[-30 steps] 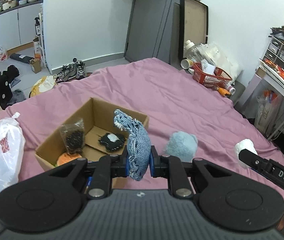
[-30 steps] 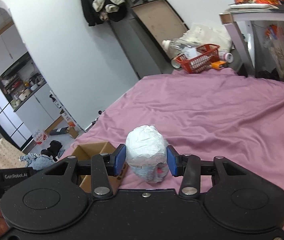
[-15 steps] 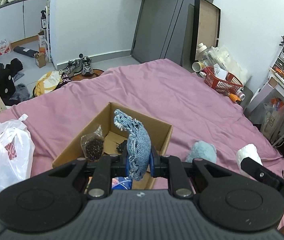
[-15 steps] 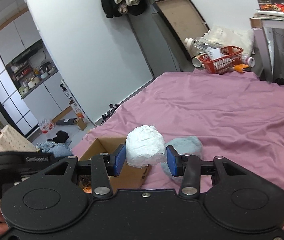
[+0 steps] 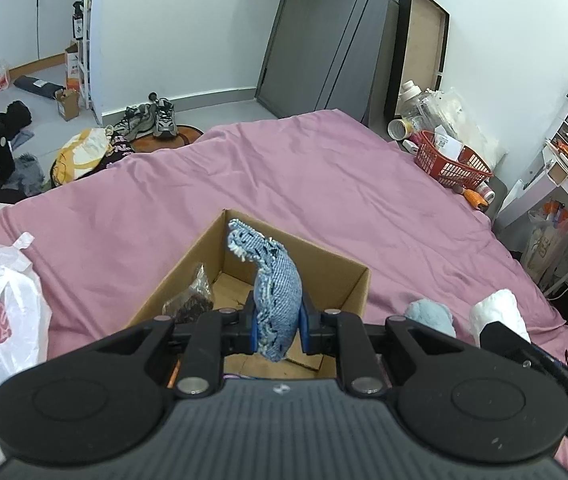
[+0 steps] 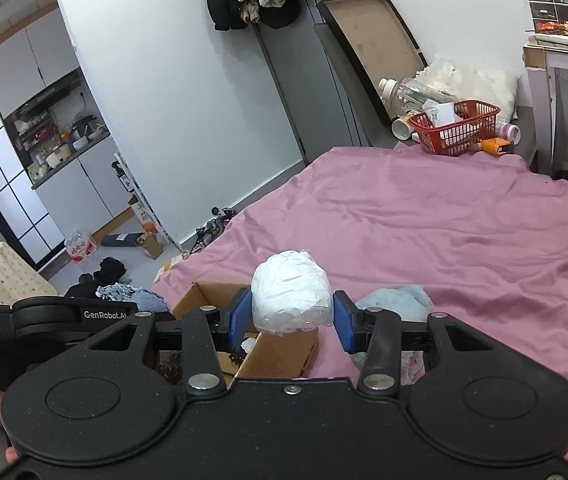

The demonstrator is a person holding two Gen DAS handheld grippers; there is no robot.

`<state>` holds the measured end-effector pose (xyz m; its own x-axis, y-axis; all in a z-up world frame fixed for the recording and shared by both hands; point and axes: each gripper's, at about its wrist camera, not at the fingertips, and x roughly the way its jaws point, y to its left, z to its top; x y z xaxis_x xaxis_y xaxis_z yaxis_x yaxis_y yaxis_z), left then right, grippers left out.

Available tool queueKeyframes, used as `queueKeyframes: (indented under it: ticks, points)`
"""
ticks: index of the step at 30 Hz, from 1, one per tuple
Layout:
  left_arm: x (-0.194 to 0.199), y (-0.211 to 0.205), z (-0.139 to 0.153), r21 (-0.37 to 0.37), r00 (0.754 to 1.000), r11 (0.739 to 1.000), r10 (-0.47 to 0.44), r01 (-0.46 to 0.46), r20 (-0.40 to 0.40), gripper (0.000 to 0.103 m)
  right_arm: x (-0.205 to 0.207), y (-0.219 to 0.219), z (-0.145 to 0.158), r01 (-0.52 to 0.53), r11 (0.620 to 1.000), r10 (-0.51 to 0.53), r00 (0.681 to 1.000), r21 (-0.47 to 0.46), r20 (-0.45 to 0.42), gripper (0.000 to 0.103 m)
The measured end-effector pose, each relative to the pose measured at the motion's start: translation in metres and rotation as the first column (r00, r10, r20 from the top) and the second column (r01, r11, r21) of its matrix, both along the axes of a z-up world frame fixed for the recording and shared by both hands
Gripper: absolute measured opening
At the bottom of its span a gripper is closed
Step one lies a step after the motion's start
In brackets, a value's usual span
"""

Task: Organize soft objects
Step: 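Carry the denim patch and tissue ball into the box and release both, then move both grippers to the light-blue plush and close them on it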

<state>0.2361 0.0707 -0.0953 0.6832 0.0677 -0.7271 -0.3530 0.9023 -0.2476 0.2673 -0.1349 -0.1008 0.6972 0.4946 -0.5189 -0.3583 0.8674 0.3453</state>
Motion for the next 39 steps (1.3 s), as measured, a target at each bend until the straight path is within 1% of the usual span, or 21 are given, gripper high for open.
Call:
queueKeyframes:
  ticks: [3,6,12,15,18,19,20,24,27,30,32,36,39]
  points:
    - [0.009,0.008,-0.007,-0.016,1.0,1.0,-0.017,0.017,-0.001,0.018,0.003,0.01,-0.003,-0.009,1.0,0.009,1.0,-0.025,-0.007,0.043]
    - [0.018,0.015,-0.013,-0.01,0.999,0.999,-0.033,0.033,0.0,0.018,0.004,0.019,-0.002,-0.015,0.998,0.015,1.0,-0.057,0.001,0.043]
    - [0.026,0.026,-0.026,-0.034,0.999,0.999,-0.041,0.041,0.011,0.018,0.008,0.032,-0.003,-0.012,0.998,0.012,1.0,-0.054,-0.004,0.043]
    - [0.024,0.031,-0.029,-0.046,0.999,0.998,-0.032,0.033,0.034,0.021,0.009,0.042,-0.005,-0.03,0.998,0.03,1.0,-0.059,-0.007,0.043]
    - [0.027,0.038,-0.03,-0.059,0.999,0.998,-0.019,0.021,0.036,0.034,0.01,0.049,-0.009,-0.055,0.997,0.054,0.998,-0.056,-0.012,0.043]
    - [0.027,0.041,-0.03,-0.065,0.999,0.998,-0.01,0.013,0.037,0.042,0.011,0.05,-0.011,-0.06,0.996,0.059,0.998,-0.061,-0.018,0.043]
    - [0.026,0.044,-0.029,-0.071,0.999,0.997,0.0,0.003,0.039,0.047,0.012,0.051,-0.013,-0.062,0.996,0.06,0.998,-0.064,-0.025,0.043]
    - [0.025,0.051,-0.026,-0.075,0.999,0.997,0.025,-0.021,0.041,0.049,0.015,0.056,-0.019,-0.084,0.996,0.081,0.995,-0.039,-0.065,0.044]
    - [0.026,0.054,-0.025,-0.085,0.999,0.996,0.031,-0.028,0.037,0.049,0.016,0.06,-0.02,-0.11,0.994,0.108,0.991,-0.027,-0.076,0.045]
    - [0.026,0.056,-0.025,-0.084,0.999,0.996,0.04,-0.038,0.022,0.053,0.014,0.06,-0.02,-0.124,0.992,0.123,0.989,-0.014,-0.087,0.052]
    - [0.025,0.056,-0.024,-0.077,0.999,0.996,0.044,-0.042,0.017,0.057,0.013,0.055,-0.018,-0.115,0.993,0.115,0.989,0.005,-0.098,0.056]
    - [0.023,0.051,-0.019,-0.05,0.999,0.998,0.038,-0.038,0.01,0.06,0.017,0.041,-0.01,-0.073,0.997,0.075,0.993,0.021,-0.093,0.058]
    - [0.021,0.044,-0.012,-0.02,1.0,0.999,0.028,-0.028,0.007,0.069,0.02,0.029,-0.005,-0.039,0.999,0.041,0.995,0.024,-0.092,0.063]
